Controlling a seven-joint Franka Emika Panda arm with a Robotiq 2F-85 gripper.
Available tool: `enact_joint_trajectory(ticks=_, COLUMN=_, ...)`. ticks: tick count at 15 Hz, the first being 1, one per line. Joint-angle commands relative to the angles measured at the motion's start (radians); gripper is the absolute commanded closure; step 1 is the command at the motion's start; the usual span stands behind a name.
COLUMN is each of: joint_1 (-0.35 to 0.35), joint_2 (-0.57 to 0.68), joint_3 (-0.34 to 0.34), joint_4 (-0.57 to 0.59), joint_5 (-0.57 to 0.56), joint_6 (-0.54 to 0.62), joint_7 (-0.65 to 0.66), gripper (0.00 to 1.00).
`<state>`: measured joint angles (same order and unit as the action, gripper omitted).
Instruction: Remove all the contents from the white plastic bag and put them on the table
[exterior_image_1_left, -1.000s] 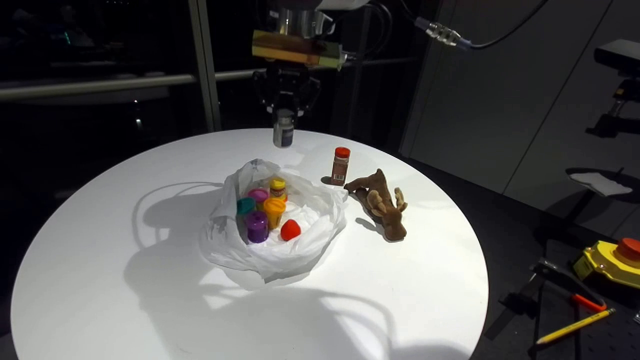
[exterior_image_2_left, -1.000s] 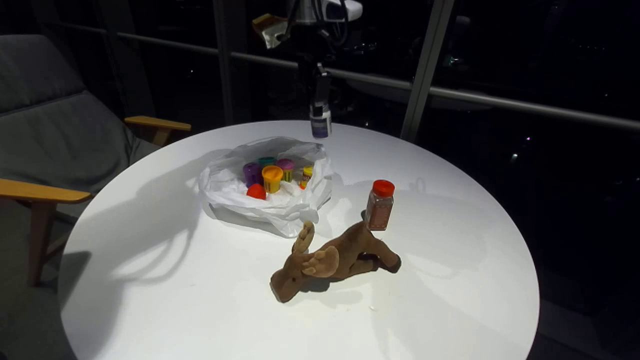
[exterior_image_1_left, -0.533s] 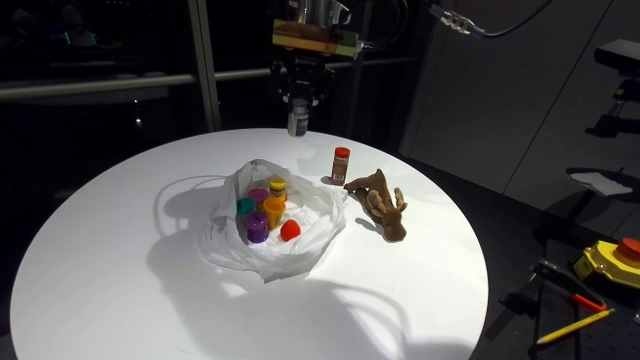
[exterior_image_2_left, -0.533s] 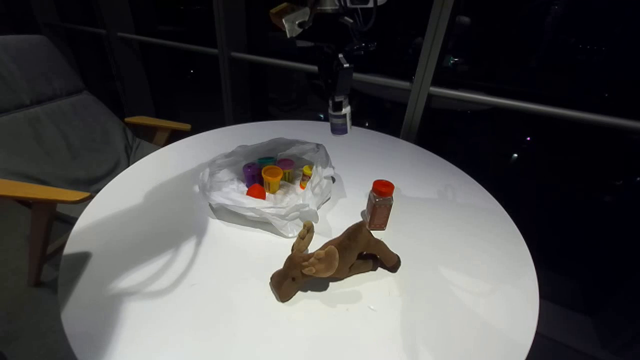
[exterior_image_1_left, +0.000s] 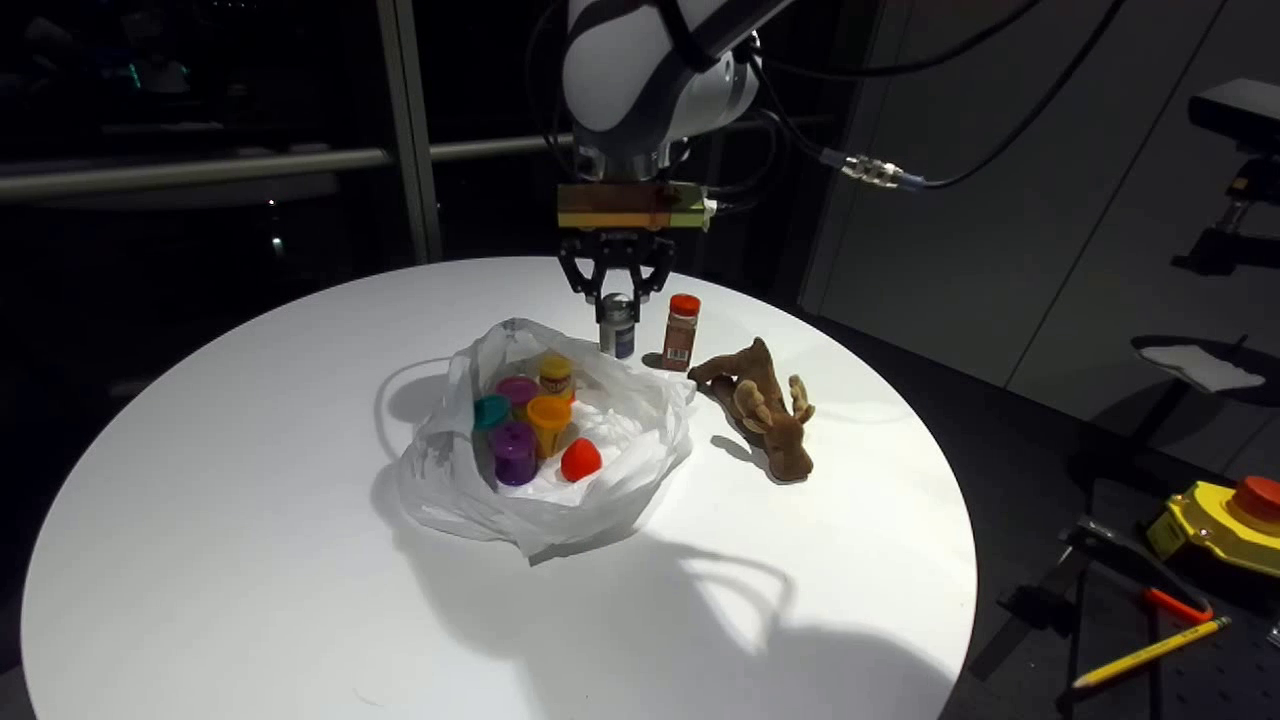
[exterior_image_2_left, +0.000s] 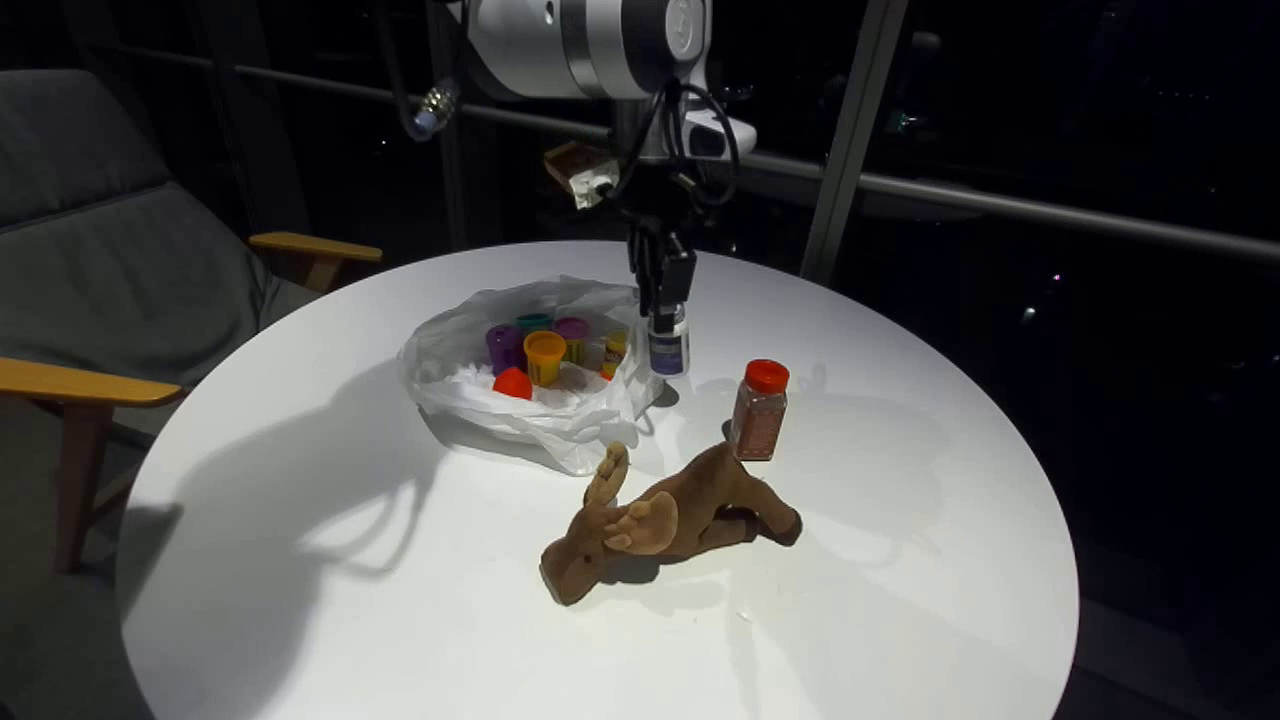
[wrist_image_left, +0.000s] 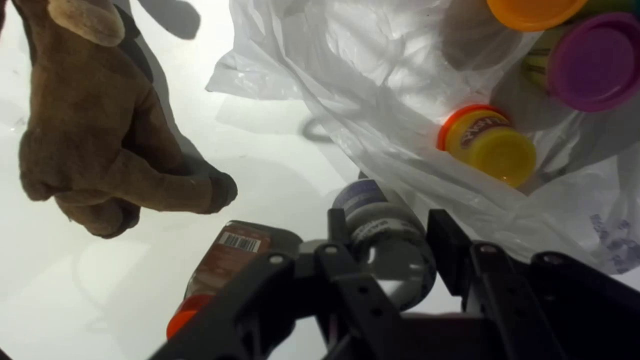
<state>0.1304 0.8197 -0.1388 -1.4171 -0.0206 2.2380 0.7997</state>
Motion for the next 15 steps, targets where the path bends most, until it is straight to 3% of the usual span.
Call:
enact_joint_trajectory(ticks=1, joint_1=-0.019, joint_2=0.074, joint_3=-0.005, joint_4=0.096, joint_5=-0.001, joint_6=-0.042, joint_7=-0.010, gripper=0.81)
enact_joint_trajectory(ticks=12, joint_1=-0.129, joint_2=0.116, joint_3=0.041, joint_4=0.159, joint_5=0.134, joint_6=-0.111, joint_7=-0.039, gripper=0.80)
enact_joint_trajectory(ticks=13, joint_1=-0.134, joint_2=0.117, joint_3=0.041, joint_4=0.164, joint_5=0.141, joint_6=-0.117, joint_7=-0.040, gripper=0.76)
enact_joint_trajectory(ticks=14, joint_1=-0.137, joint_2=0.112, joint_3=0.042, joint_4=0.163, joint_5=0.146, joint_6=-0.123, joint_7=-0.043, gripper=0.31)
enact_joint_trajectory(ticks=15, joint_1=-0.137, joint_2=0.107, joint_3=0.038, joint_4=0.162, joint_5=0.147, joint_6=-0.126, joint_7=-0.040, gripper=0.29)
